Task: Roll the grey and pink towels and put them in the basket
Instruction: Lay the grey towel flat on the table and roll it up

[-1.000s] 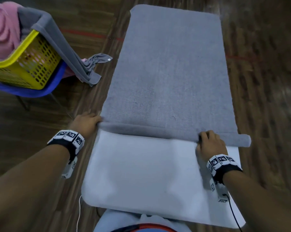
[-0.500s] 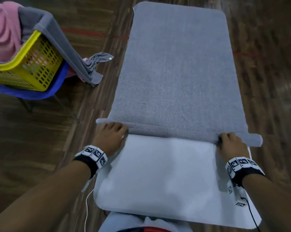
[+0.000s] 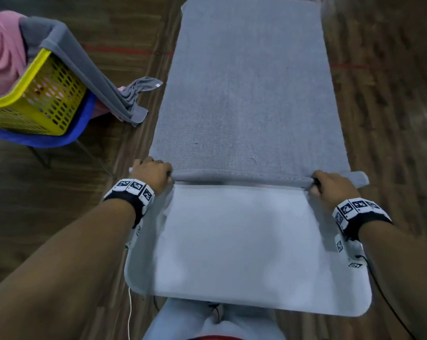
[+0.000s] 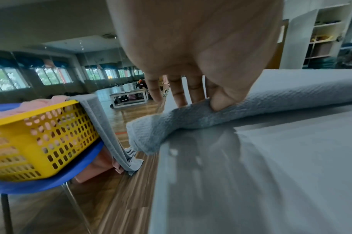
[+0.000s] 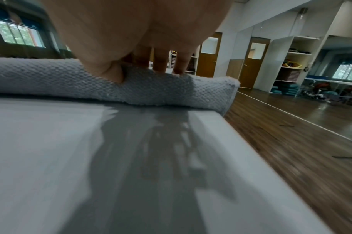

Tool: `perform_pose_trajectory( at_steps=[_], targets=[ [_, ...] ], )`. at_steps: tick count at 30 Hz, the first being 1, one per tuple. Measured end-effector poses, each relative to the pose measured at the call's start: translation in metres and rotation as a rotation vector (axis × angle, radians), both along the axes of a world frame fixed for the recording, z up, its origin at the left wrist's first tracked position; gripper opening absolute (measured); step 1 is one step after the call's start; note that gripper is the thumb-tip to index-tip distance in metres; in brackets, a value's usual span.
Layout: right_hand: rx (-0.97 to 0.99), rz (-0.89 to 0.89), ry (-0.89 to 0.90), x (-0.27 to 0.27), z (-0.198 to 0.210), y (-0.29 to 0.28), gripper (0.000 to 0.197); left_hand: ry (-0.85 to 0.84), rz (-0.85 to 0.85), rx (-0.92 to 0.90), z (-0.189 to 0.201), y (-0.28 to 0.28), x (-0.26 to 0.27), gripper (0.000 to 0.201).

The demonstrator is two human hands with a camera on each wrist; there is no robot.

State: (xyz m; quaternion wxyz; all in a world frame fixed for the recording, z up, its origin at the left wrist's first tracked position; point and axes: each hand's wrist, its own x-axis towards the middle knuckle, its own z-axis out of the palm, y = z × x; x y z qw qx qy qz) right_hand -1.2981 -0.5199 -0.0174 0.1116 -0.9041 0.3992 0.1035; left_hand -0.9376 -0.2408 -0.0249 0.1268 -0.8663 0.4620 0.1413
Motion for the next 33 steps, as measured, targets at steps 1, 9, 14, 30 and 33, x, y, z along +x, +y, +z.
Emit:
perform_pose_trajectory(
  at_steps=[1, 9, 14, 30, 33],
  targets=[
    [0.030, -0.013, 0.024, -0.002, 0.003, -0.001, 0.016, 0.012, -0.018, 0.020, 0.003, -0.001, 0.000, 0.025],
    [-0.123, -0.011, 0.121, -0.012, 0.019, 0.001, 0.023, -0.011, -0.041, -0.054, 0.021, 0.002, -0.010, 0.026],
    [-0.234, 0.016, -0.038, -0.011, -0.002, 0.037, 0.026, -0.102, -0.119, -0.184, 0.003, 0.027, -0.036, 0.028],
    [-0.057, -0.044, 0.143, 0.005, -0.018, 0.037, 0.032, 0.193, 0.130, -0.142, -0.008, 0.042, -0.005, 0.027],
    [-0.059, -0.058, 0.139, 0.006, -0.019, 0.035, 0.032, 0.103, 0.062, -0.090, -0.002, 0.037, -0.006, 0.029]
  ],
)
